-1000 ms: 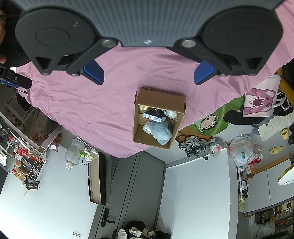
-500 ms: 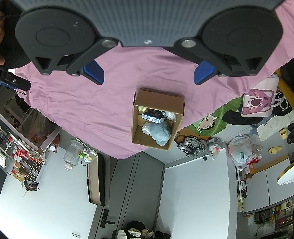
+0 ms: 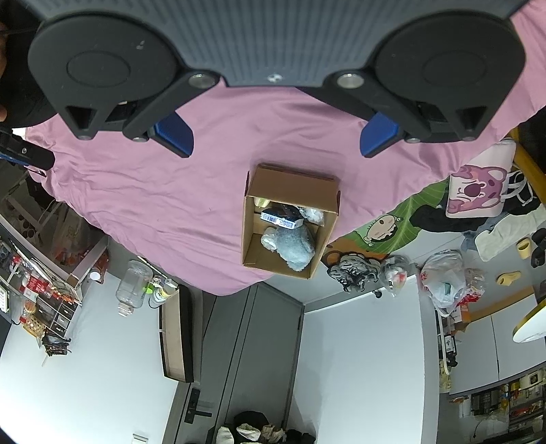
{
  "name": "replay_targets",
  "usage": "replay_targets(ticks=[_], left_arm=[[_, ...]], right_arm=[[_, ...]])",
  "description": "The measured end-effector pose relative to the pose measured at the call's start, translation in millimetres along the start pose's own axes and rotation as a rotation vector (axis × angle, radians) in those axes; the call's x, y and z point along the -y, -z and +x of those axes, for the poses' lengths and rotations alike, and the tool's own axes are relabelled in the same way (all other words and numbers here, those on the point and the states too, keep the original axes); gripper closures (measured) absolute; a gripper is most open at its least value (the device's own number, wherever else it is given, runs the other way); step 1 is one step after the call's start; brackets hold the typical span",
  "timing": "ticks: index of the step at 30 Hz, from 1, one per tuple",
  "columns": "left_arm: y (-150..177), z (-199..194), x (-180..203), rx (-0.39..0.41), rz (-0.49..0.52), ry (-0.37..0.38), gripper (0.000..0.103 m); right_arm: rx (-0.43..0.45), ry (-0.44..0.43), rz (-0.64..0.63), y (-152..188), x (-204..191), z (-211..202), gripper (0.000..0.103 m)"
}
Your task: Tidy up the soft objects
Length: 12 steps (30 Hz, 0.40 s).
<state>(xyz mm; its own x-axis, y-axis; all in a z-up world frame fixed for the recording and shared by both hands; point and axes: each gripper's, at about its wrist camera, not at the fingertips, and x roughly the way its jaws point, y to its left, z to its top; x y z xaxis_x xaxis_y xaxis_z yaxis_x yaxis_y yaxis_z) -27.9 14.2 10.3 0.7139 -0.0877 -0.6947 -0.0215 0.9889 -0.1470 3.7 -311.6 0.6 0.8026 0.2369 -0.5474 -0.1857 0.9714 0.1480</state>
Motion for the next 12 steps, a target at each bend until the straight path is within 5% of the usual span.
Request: replay_targets(ticks=[12], left_arm=[[-2.4,-1.4,3.1,0.000,0.011,0.005,0.000]], right_arm=[[0.001,-0.002,0.004,-0.2,-1.5,-0.2,0.000]])
